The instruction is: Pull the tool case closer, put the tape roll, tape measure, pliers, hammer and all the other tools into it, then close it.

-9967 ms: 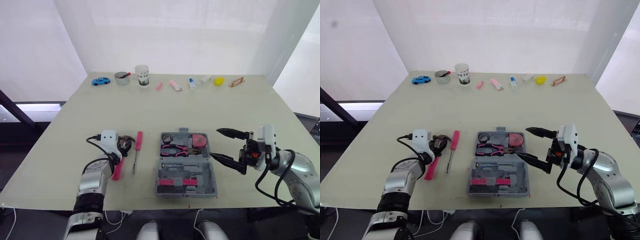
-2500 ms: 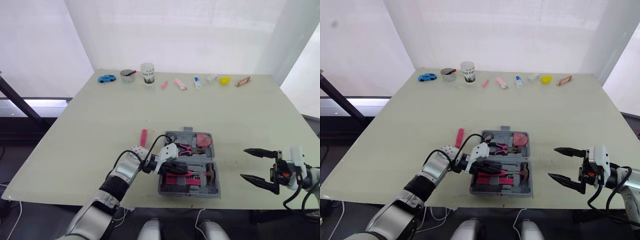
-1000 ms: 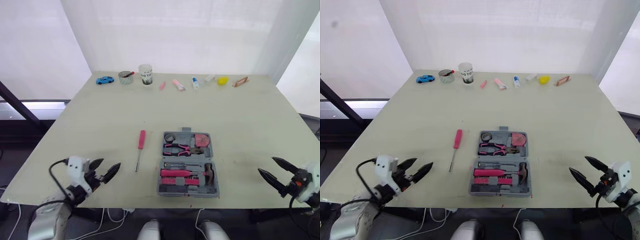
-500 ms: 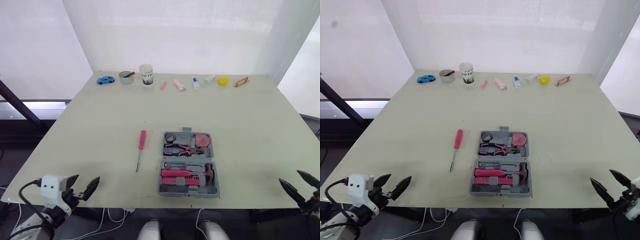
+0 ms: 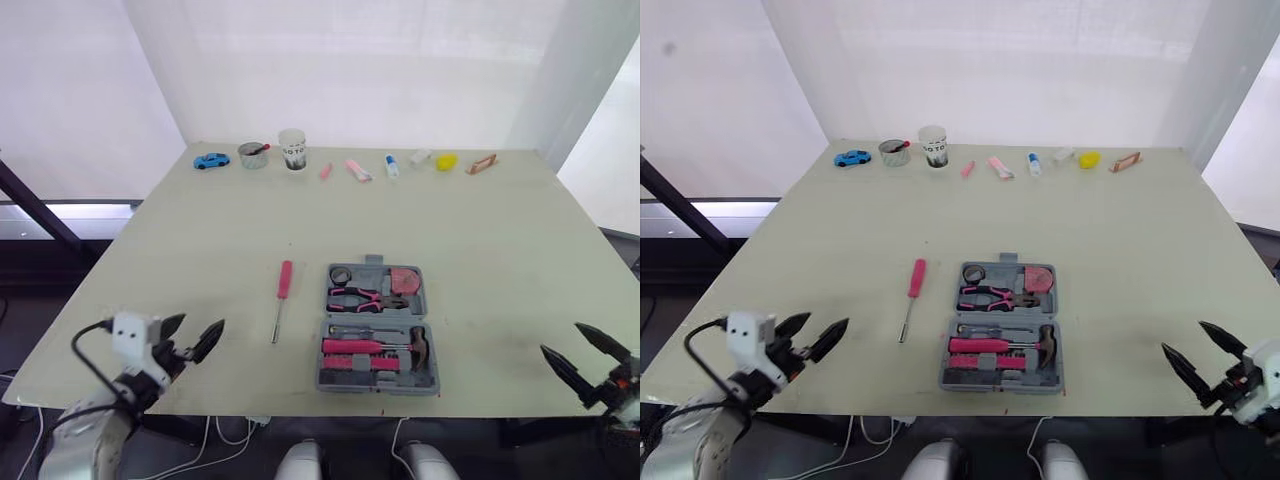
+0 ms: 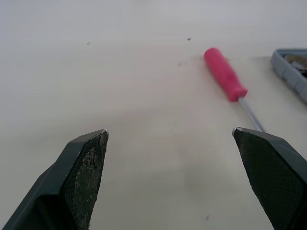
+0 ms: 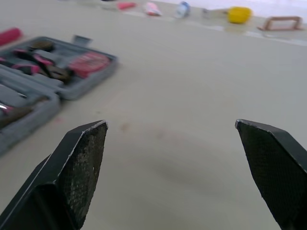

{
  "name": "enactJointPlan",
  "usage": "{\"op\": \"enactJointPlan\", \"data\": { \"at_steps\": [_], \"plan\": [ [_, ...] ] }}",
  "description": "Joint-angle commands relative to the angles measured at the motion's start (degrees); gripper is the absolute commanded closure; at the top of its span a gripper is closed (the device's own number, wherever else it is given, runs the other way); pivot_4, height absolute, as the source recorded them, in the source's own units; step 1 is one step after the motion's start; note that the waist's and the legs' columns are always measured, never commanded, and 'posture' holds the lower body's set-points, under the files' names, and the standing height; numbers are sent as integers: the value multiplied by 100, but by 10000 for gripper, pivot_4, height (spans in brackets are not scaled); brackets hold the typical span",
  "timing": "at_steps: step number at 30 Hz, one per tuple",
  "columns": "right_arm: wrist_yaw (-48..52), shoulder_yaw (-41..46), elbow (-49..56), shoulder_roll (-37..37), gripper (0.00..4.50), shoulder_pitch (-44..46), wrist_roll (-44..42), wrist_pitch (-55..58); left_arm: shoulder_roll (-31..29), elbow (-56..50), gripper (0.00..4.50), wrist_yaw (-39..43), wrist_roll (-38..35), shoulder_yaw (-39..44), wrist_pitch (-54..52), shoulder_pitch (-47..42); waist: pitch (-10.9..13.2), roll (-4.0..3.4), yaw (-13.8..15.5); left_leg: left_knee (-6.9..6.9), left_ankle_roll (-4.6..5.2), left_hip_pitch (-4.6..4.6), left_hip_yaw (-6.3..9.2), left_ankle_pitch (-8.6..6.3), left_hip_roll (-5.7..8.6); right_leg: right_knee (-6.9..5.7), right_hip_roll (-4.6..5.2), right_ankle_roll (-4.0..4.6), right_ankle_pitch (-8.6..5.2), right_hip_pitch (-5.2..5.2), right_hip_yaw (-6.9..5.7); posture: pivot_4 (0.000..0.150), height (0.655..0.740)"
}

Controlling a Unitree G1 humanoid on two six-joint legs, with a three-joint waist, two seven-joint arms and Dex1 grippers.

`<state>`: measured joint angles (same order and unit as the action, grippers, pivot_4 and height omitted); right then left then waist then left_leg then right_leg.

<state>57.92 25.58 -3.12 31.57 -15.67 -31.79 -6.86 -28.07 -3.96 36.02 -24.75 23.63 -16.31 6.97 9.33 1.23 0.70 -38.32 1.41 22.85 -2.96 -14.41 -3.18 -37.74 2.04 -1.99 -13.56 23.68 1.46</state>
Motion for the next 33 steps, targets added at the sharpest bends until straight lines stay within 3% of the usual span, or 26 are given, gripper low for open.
{"op": "enactJointPlan", "data": {
  "at_steps": [1, 7, 16, 31, 33],
  "plan": [
    [185, -207, 740, 157, 0, 73, -314, 400, 98, -189, 380, -205, 133, -397, -101, -339, -1, 1, -2, 0, 0, 0, 0, 0, 1, 0, -1, 1, 1, -1, 0, 1500, 7400],
    [271, -659, 1575, 361, 0, 414, -484, 976, 568, -35, 380, -662, 446, -1073, -109, -990, -1, 2, -7, -1, 0, 2, 1, 0, 6, 0, -3, 0, 2, -2, 0, 1500, 7400],
    [292, -991, 2467, 759, 0, 971, -916, 1889, 1402, 499, 380, -1986, 1271, -1576, -81, -1586, -1, 9, -7, -1, 0, 7, 6, 0, 11, 3, -8, -22, 15, -5, -4, 1500, 7400],
    [573, -1115, 2436, 872, 0, 1241, -721, 1868, 1569, 1530, 380, -2431, 1636, -1758, -356, -2389, 1, 17, -1, -2, 1, 15, 5, 1, 14, 3, -9, -22, 16, -5, -22, 1500, 7400],
    [604, -1121, 2403, 856, 0, 1244, -692, 1845, 1612, 1650, 6493, -2469, 1634, -1743, -405, -2492, 1, 17, -3, -2, 1, 15, 5, 1, 14, 3, -9, -22, 16, -5, -22, 1500, 7400]
  ]
}}
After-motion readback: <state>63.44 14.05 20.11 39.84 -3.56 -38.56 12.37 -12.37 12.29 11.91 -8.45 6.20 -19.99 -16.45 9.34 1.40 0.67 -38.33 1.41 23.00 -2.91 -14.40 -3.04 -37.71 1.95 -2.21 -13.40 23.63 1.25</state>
